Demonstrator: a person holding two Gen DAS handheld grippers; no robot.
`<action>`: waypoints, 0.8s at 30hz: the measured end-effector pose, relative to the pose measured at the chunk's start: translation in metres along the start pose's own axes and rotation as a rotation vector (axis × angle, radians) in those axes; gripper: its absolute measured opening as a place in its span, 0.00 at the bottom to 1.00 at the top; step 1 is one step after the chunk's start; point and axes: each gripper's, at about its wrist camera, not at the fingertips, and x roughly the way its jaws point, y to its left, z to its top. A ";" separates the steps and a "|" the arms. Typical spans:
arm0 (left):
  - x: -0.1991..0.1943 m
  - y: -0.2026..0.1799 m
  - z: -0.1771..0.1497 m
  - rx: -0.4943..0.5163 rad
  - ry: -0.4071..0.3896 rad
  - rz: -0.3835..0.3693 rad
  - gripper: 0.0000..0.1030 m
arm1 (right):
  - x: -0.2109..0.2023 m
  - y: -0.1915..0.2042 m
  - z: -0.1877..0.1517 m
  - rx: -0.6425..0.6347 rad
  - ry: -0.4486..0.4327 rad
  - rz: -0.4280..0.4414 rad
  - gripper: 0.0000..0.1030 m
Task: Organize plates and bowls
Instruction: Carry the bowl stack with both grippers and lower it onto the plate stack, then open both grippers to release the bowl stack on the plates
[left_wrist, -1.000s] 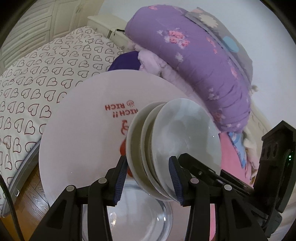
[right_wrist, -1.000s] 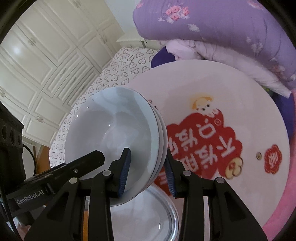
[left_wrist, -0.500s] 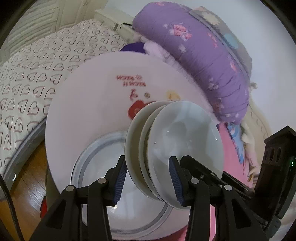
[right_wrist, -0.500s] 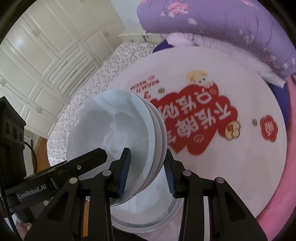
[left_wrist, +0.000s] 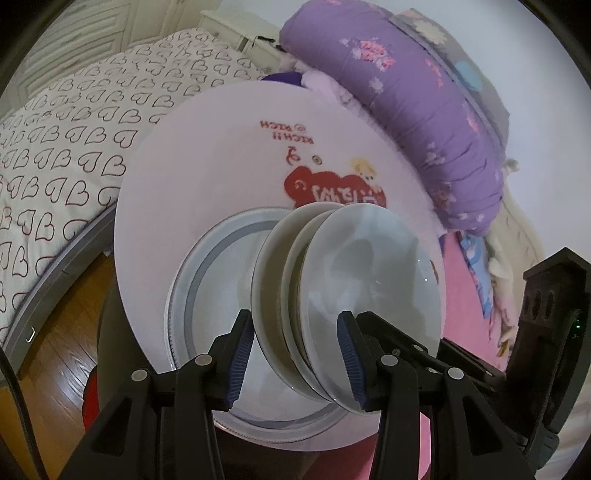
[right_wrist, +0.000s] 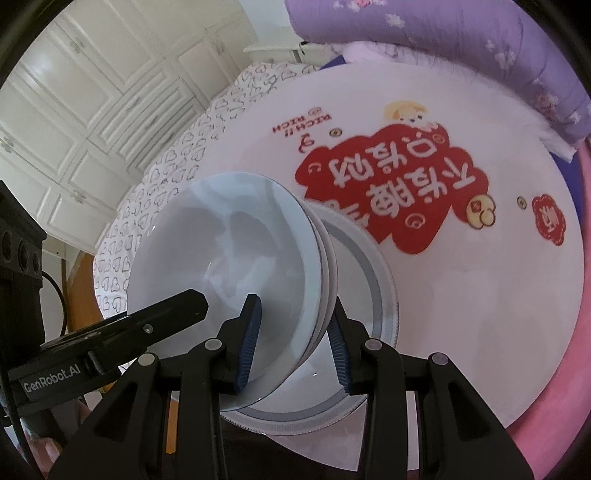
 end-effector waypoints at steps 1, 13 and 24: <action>0.002 0.001 0.000 -0.003 0.003 0.000 0.40 | 0.001 0.000 -0.001 0.000 0.003 0.000 0.35; 0.012 0.001 -0.002 0.029 -0.004 0.008 0.40 | 0.006 0.002 -0.007 0.002 0.009 0.008 0.42; -0.011 0.015 -0.012 0.113 -0.107 0.052 0.96 | -0.016 -0.017 -0.020 0.061 -0.118 0.035 1.00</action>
